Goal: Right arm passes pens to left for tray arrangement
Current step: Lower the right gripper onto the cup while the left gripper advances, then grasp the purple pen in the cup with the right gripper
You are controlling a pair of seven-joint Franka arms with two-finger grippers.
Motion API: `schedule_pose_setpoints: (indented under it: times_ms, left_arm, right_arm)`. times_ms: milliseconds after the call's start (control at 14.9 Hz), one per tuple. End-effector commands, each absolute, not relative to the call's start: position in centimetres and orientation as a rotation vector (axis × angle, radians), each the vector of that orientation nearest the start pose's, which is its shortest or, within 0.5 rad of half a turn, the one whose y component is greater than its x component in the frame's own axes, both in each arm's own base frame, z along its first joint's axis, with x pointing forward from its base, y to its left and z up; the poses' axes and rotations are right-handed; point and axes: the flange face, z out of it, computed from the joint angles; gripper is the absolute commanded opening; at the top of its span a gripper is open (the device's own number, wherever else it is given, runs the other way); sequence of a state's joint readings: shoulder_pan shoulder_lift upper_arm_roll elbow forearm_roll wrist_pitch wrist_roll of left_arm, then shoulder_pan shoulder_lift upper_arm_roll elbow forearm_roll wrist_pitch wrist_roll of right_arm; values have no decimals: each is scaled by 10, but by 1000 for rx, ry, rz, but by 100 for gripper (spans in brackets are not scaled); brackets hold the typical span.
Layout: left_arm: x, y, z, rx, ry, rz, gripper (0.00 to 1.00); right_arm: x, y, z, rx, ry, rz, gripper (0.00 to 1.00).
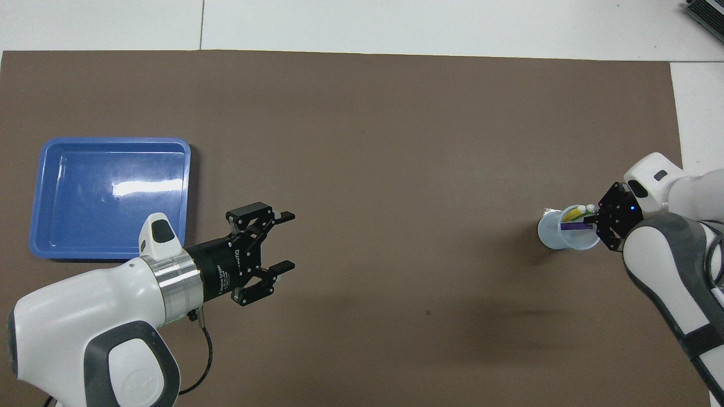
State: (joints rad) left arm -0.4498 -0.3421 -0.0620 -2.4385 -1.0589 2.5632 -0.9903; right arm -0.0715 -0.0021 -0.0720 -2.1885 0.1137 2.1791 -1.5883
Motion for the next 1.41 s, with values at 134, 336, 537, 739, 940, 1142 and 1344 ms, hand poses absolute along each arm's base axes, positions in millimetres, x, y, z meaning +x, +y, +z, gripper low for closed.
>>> schedule_pose_setpoints:
  times_ms: [134, 336, 537, 739, 940, 1142, 1344]
  left_arm:
    - [417, -217, 482, 1829, 1372, -242, 93]
    - [424, -214, 483, 1816, 1384, -236, 93]
    - [424, -214, 484, 1818, 1379, -243, 93]
    - [424, -214, 484, 1815, 1383, -247, 93]
    - [428, -207, 485, 1803, 1396, -237, 93]
    - [430, -204, 486, 1792, 1406, -227, 93]
    - [432, -200, 486, 1786, 1413, -222, 93]
  right_arm:
    - [525, -78, 386, -2360, -1930, -110, 0]
    - [530, -79, 393, -2357, -1906, -90, 53]
    - [529, -81, 393, -2345, -1916, -88, 53]
    - [528, -81, 392, -2342, -1917, -83, 53]
    - [523, -92, 392, -2322, -1933, -79, 53]
    - [518, -103, 391, -2323, -1905, -64, 53]
    - [519, -99, 391, -2324, -1902, -61, 53]
